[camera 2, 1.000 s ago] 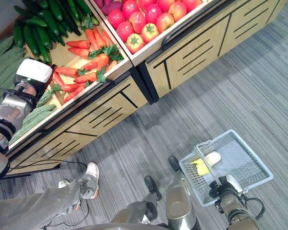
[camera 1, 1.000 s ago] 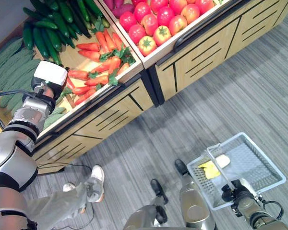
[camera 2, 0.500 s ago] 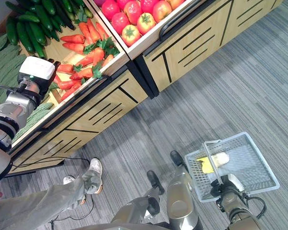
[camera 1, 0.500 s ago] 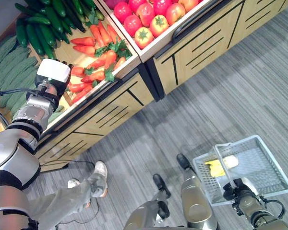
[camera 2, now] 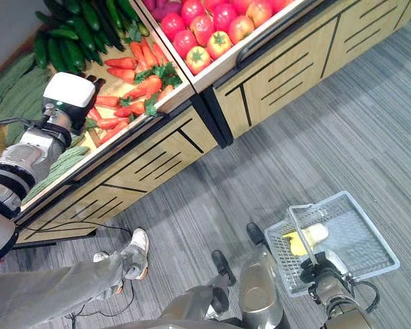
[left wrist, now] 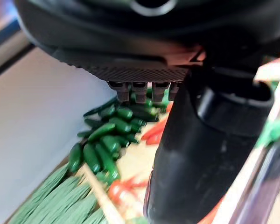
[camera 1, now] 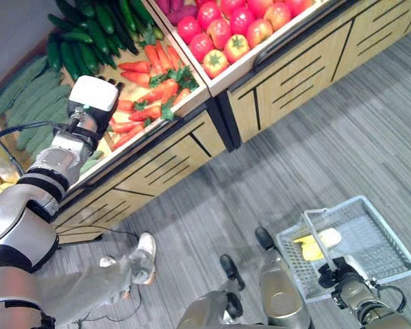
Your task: Get the vegetables into the basket
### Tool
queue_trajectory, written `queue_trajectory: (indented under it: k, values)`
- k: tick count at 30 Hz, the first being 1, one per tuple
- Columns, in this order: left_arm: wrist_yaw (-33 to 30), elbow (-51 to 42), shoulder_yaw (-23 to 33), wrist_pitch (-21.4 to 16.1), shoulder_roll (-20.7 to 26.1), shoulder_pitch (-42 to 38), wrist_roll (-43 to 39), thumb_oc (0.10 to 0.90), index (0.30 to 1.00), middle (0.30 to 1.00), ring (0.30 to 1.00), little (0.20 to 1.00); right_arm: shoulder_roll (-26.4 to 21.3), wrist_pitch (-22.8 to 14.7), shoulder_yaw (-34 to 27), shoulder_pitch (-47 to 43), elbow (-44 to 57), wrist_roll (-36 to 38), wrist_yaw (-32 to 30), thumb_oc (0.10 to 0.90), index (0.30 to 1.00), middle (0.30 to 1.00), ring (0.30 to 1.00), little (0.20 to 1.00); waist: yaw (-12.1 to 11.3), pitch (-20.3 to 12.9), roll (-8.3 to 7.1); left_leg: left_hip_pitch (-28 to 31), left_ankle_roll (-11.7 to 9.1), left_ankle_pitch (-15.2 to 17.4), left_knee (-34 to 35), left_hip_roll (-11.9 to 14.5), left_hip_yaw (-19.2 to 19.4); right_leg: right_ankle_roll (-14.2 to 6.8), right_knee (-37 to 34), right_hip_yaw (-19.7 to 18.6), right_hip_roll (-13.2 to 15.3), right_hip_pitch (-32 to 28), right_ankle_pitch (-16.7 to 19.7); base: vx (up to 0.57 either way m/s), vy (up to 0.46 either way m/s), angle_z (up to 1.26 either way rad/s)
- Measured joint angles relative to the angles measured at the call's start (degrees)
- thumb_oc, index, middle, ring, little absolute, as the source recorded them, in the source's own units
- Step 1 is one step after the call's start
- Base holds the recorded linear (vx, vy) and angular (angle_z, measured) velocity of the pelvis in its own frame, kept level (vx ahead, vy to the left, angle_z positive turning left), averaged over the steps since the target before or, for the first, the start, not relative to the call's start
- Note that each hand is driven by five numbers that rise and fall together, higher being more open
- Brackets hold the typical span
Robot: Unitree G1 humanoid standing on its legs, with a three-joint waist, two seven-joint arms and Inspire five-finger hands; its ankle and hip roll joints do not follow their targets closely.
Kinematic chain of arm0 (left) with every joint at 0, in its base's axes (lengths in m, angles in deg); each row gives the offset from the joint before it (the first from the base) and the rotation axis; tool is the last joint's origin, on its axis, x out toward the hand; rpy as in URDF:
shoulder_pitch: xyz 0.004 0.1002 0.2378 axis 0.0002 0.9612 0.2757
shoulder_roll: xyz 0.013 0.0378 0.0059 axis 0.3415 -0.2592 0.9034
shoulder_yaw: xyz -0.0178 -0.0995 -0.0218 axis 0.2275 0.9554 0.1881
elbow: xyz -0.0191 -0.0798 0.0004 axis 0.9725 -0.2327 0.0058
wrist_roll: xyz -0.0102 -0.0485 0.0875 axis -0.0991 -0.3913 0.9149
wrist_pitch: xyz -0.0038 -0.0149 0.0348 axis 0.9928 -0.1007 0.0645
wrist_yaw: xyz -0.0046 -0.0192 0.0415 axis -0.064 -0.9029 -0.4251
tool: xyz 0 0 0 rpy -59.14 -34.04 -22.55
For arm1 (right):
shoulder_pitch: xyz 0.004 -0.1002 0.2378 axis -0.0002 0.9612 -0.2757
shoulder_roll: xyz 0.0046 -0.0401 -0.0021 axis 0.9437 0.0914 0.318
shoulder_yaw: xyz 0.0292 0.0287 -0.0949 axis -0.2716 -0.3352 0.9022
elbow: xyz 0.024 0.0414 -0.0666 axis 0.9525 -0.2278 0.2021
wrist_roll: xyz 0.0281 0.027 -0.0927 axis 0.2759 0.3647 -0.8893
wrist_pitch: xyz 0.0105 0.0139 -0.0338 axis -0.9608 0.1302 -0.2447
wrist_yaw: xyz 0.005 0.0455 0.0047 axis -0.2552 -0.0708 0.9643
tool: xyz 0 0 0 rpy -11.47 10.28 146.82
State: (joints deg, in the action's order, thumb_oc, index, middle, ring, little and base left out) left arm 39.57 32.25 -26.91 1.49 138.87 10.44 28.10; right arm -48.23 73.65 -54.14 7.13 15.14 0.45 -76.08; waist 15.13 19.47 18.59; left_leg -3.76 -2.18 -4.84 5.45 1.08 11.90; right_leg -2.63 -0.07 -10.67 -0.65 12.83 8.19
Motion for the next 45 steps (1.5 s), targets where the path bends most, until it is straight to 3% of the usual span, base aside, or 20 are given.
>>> queue_trajectory:
  k: [3,4,6,9,12,14,20,25,28,29,31,32,36,37,45]
  values:
    - [0.2,-9.3,6.0,0.0,-0.1,5.1,-1.7,0.900,1.000,1.000,1.000,1.000,0.2,0.2,-1.2,0.6,0.1,0.0,0.3,0.400,0.300,0.300,0.300,0.300,-0.5,-0.1,-0.30,1.4,-0.1,0.0,0.0,0.2,-1.3,0.3,-0.1,1.4,0.0,-2.0,-0.2,-0.01,-0.061,0.27]
    - [0.1,-14.9,7.5,-0.6,-0.1,8.4,-2.8,0.900,1.000,1.000,1.000,1.000,0.7,0.7,-2.4,1.7,-0.1,0.0,0.8,0.400,0.300,0.300,0.300,0.300,-1.6,-0.8,-1.38,2.5,-0.1,0.1,0.0,0.4,-2.1,0.5,-0.1,2.0,-0.1,-3.4,-0.7,-0.02,-0.028,0.26]
    - [0.5,-16.9,8.4,-0.9,0.0,10.5,-3.0,0.900,1.000,1.000,1.000,1.000,1.4,1.1,-2.6,1.8,-0.4,-0.1,1.3,0.400,0.300,0.300,0.300,0.300,-2.5,-1.9,-2.91,3.0,-0.2,0.1,0.0,0.5,-2.3,0.6,-0.3,2.3,-0.1,-4.0,-0.8,-0.01,-0.022,0.12]
    - [2.6,-24.5,15.3,-1.0,0.0,20.0,-6.4,0.900,1.000,1.000,1.000,1.000,4.1,1.6,-4.8,3.3,-0.8,-0.2,2.3,0.400,0.300,0.300,0.300,0.300,-3.2,-3.9,-7.19,4.5,-0.4,0.3,0.0,0.9,-3.6,1.1,-1.2,3.5,-0.3,-6.5,-0.8,0.01,-0.016,0.18]
    - [3.9,-29.9,21.2,-1.0,0.0,30.0,-10.1,0.900,1.000,1.000,1.000,1.000,6.9,2.3,-6.2,5.2,-1.1,-0.5,3.1,0.400,0.300,0.300,0.300,0.300,-4.9,-6.7,-10.58,5.6,-0.3,0.6,-0.2,1.0,-4.5,1.5,-1.7,4.3,-0.2,-8.2,-0.9,-0.01,0.002,0.17]
    - [5.2,-34.4,26.8,-0.9,-0.2,37.8,-12.7,0.900,1.000,1.000,1.000,1.000,8.0,2.5,-7.0,6.7,-1.0,-0.7,3.8,0.400,0.300,0.300,0.300,0.300,-5.2,-7.5,-11.95,6.6,-0.2,0.7,-0.3,0.9,-4.8,1.5,-2.5,4.6,-0.1,-9.7,-0.7,-0.03,0.021,0.13]
    - [8.9,-41.7,39.4,-0.4,-6.3,55.6,-23.1,0.900,1.000,1.000,1.000,1.000,9.6,3.2,-7.6,10.7,-0.8,-1.3,5.4,0.400,0.300,0.300,0.300,0.300,-7.2,-10.7,-14.54,8.1,0.2,1.5,0.0,0.3,-5.1,1.0,-4.1,4.8,0.7,-12.1,-0.5,-0.05,0.031,0.04]
    - [14.1,-47.7,39.9,-0.5,-8.3,62.5,-25.3,0.900,1.000,1.000,1.000,1.000,9.9,3.4,-8.4,13.1,-1.0,-2.9,6.3,0.400,0.300,0.300,0.300,0.300,-7.9,-13.6,-16.47,8.4,0.1,2.2,0.0,0.0,-5.2,0.3,-4.8,4.8,1.0,-12.8,-0.7,-0.01,0.020,0.00]
    - [16.1,-48.1,40.2,-1.1,-13.7,66.2,-29.2,0.900,1.000,1.000,1.000,1.000,10.0,3.5,-9.2,14.5,-0.9,-3.0,6.4,0.400,0.300,0.300,0.300,0.300,-8.0,-15.2,-16.92,8.5,0.3,2.2,0.0,0.0,-5.2,0.2,-4.8,4.8,1.0,-13.0,-0.7,-0.04,0.045,-0.01]
    - [17.8,-46.6,39.4,-1.5,-17.5,68.9,-32.5,0.900,1.000,1.000,1.000,1.000,9.9,3.6,-9.2,14.9,-0.8,-3.0,6.4,0.400,0.300,0.300,0.300,0.300,-7.9,-15.9,-16.82,8.9,0.7,2.0,0.0,-0.1,-5.3,0.6,-4.8,4.7,1.0,-13.3,-0.4,-0.02,0.050,-0.01]
    - [19.6,-44.3,36.5,-0.8,-18.3,69.9,-33.7,0.900,1.000,1.000,1.000,1.000,10.0,3.6,-9.2,15.2,-1.0,-3.1,6.5,0.400,0.300,0.300,0.300,0.300,-7.8,-16.0,-17.00,9.3,0.8,2.1,0.0,0.0,-5.2,0.2,-4.9,4.7,1.0,-13.7,-0.7,-0.04,0.036,0.00]
    - [22.4,-38.1,32.9,-1.2,-19.7,70.3,-35.6,0.900,1.000,1.000,1.000,1.000,10.0,3.7,-9.2,15.0,-0.9,-3.4,6.5,0.400,0.300,0.300,0.300,0.300,-7.8,-16.0,-17.53,9.2,0.7,2.2,0.1,-0.1,-5.3,0.0,-4.8,4.7,1.0,-13.7,-0.8,-0.05,0.033,0.01]
    - [24.3,-25.9,28.6,-0.1,-21.6,70.4,-34.4,0.900,1.000,1.000,1.000,1.000,10.2,3.8,-8.9,14.7,-1.0,-3.5,6.6,0.400,0.300,0.300,0.300,0.300,-7.1,-16.5,-17.58,8.7,0.8,2.4,0.1,0.0,-5.9,0.0,-4.9,5.0,1.0,-13.3,-0.7,-0.04,0.038,0.05]
    - [24.2,-17.0,28.4,0.9,-24.3,69.6,-31.8,0.900,1.000,1.000,1.000,1.000,10.2,3.8,-8.5,14.7,-1.1,-3.5,6.6,0.400,0.300,0.300,0.300,0.300,-6.9,-16.7,-17.59,8.7,0.8,2.3,0.1,0.0,-5.9,0.0,-4.9,5.0,1.0,-13.2,-0.7,-0.04,0.046,0.03]
    - [17.5,19.9,28.5,1.4,-32.6,60.9,-21.5,0.900,1.000,1.000,1.000,1.000,11.2,3.8,-6.1,12.9,-2.6,-3.5,6.2,0.400,0.300,0.300,0.300,0.300,-7.0,-17.7,-18.14,7.9,0.9,2.0,0.0,-0.1,-5.5,0.1,-4.9,4.7,1.0,-12.1,-0.5,-0.02,0.023,-0.02]
